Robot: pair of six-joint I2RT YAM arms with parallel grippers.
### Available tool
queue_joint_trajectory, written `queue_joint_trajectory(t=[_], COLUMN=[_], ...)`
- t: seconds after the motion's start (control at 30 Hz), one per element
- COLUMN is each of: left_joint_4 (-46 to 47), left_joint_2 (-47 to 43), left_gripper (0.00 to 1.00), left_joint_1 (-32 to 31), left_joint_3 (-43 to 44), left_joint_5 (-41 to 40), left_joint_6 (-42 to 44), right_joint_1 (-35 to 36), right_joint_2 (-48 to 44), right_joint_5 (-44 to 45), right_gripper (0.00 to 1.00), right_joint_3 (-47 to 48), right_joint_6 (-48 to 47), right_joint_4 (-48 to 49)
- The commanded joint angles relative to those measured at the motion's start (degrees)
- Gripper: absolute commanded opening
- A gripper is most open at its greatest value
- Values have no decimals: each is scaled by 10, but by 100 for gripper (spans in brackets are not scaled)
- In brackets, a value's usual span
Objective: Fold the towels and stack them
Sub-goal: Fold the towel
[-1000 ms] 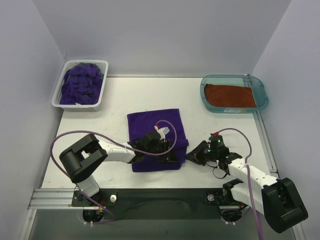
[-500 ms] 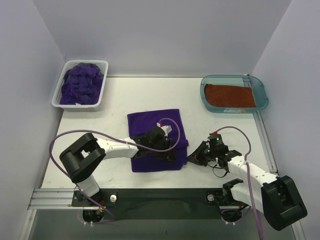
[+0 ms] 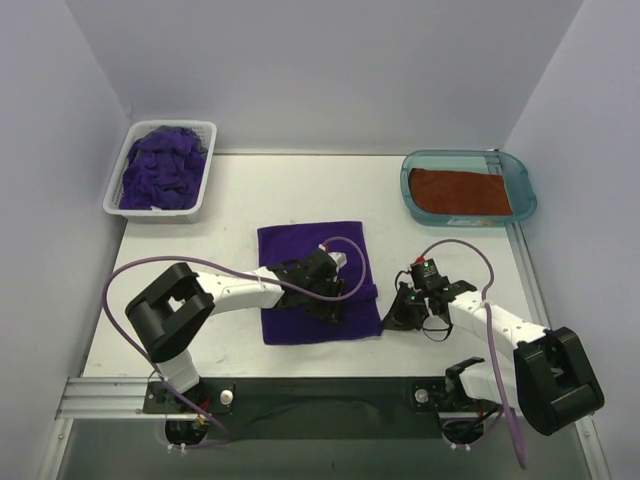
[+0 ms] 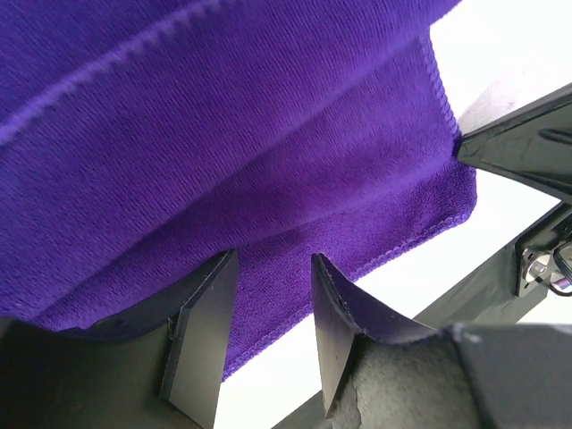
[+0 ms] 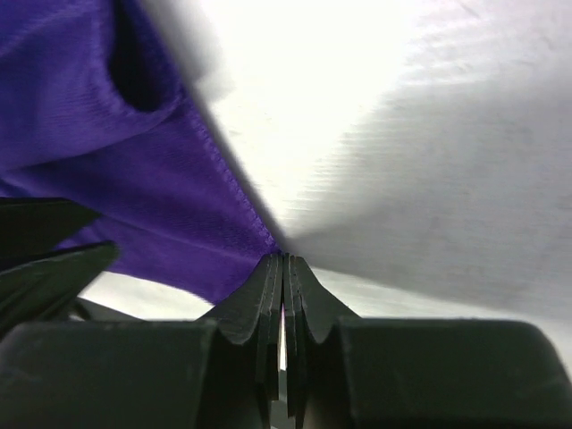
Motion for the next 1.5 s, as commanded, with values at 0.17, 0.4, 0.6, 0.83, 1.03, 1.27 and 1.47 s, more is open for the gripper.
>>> queue_joint_trajectory(t=[0.17, 0.4, 0.6, 0.83, 1.03, 1.27, 1.47], left_joint_4=[-36, -41, -83, -126, -148, -220, -237], left_joint_2=[1, -37, -104, -155, -167, -262, -251], left_gripper=[49, 51, 53, 52, 51, 63, 79], left_joint_1=[0, -1, 0, 7, 9, 82, 173], left_joint_3=[14, 21, 10, -48, -86, -57, -24], left_joint_5=[-24, 7, 6, -20, -22, -124, -154], left_joint_6=[18, 13, 17, 27, 25, 39, 72], right_joint_1=[27, 39, 42, 51, 69, 51, 0], right_joint_2=[30, -16, -61, -43, -14, -3, 31], right_joint_5=[44, 82, 81, 40, 33, 75, 60], right_gripper=[5, 23, 22, 17, 18, 31, 50], right_joint_3=[39, 61, 93, 90, 83, 121, 168], right_joint_6=[-68, -77, -75, -72, -65, -140, -182], right_joint_4=[-94, -124, -122, -76, -46, -57, -66])
